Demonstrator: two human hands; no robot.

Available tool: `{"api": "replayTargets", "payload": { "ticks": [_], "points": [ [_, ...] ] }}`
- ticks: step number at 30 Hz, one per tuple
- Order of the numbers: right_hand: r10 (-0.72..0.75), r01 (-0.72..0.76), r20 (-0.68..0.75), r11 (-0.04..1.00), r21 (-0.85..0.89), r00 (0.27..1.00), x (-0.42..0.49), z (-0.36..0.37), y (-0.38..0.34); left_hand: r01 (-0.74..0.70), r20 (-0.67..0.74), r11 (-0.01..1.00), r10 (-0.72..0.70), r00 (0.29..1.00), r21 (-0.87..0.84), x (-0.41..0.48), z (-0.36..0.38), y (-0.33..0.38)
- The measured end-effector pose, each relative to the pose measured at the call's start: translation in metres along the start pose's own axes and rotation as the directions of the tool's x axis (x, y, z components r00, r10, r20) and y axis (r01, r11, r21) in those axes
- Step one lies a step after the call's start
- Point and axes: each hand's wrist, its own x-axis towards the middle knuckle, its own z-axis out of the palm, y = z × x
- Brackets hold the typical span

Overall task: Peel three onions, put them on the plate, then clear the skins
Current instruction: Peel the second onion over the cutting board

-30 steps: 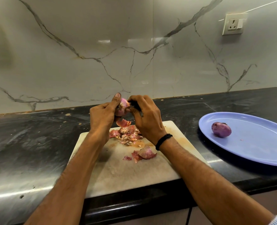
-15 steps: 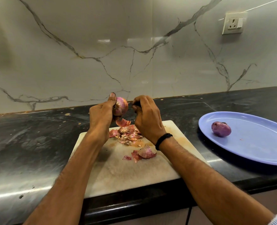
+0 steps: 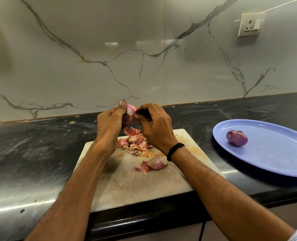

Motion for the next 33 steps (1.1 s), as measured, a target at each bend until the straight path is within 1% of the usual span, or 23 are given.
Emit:
{"api": "replayTargets", "payload": {
  "ticks": [3,7,12,16,20,23,27,29,33],
  "points": [
    [0.007,-0.007,-0.031,1.0,-0.012,0.999,0.0,0.0,0.001,0.011,0.005,1.0,-0.011,1.0,-0.011,0.0,0.0,0.0],
    [0.019,-0.02,-0.072,1.0,-0.009,0.997,0.0,0.0,0.003,0.013,0.049,1.0,-0.013,0.999,0.001,0.0,0.001,-0.001],
    [0.029,-0.031,-0.05,0.999,-0.044,0.998,0.0,0.001,0.005,-0.019,0.086,0.999,0.015,0.996,0.042,-0.001,0.001,-0.002],
    [0.085,-0.087,-0.034,0.995,-0.047,0.996,0.0,0.001,0.007,-0.02,0.079,0.999,0.017,0.997,0.043,-0.002,0.003,0.0],
    [0.119,-0.119,-0.054,0.993,-0.011,0.991,0.002,-0.001,0.006,0.005,0.061,1.0,-0.007,0.998,0.027,-0.002,0.003,0.002],
    [0.076,-0.075,-0.013,0.996,0.057,0.997,0.002,-0.003,0.001,0.036,0.03,0.999,-0.037,0.999,0.035,-0.003,0.002,0.002],
    [0.028,-0.049,0.146,0.989,0.14,0.989,-0.001,-0.001,-0.003,0.066,-0.016,0.998,-0.065,0.998,0.018,-0.002,-0.002,0.002],
    [-0.015,-0.008,0.164,0.99,0.143,0.986,-0.002,0.002,0.0,0.064,-0.012,0.997,-0.063,0.998,0.038,-0.003,-0.002,0.004],
    [-0.068,0.051,0.154,0.992,0.113,0.986,-0.002,0.002,0.002,0.026,0.001,0.989,-0.026,1.0,0.146,-0.003,-0.004,0.003]
  ]
}}
